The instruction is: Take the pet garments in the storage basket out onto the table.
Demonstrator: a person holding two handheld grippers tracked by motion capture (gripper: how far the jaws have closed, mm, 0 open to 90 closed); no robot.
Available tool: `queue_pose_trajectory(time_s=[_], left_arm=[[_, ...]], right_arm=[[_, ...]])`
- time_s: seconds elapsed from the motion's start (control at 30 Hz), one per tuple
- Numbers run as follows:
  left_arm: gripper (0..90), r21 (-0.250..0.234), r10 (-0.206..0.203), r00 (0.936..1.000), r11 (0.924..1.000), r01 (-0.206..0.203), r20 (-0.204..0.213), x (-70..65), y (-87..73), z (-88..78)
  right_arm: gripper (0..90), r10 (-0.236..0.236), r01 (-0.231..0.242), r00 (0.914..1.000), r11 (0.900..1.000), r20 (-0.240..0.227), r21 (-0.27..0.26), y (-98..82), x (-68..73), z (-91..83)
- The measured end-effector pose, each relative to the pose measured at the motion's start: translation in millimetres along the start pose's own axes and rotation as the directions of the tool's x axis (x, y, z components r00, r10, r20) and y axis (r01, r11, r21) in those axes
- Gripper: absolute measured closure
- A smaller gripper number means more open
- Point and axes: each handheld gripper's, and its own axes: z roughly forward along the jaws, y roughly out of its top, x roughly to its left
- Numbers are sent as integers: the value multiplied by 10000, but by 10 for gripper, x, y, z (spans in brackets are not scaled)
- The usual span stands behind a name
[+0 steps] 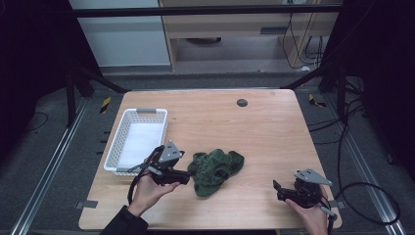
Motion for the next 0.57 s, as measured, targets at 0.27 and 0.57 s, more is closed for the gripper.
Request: queue_pose_trajectory(time_s=[0.27, 0.57], left_arm=[[373, -656, -760, 9956, 9952, 724, -546, 65, -311, -228], [426, -1395, -1564, 9810, 9803, 1400, -1147, 128, -644, -460]], right_arm=[[59, -44, 44, 10000, 10000, 40, 31, -6, -1, 4], [59, -6, 6, 10000, 10000, 17, 84, -7, 14, 1]])
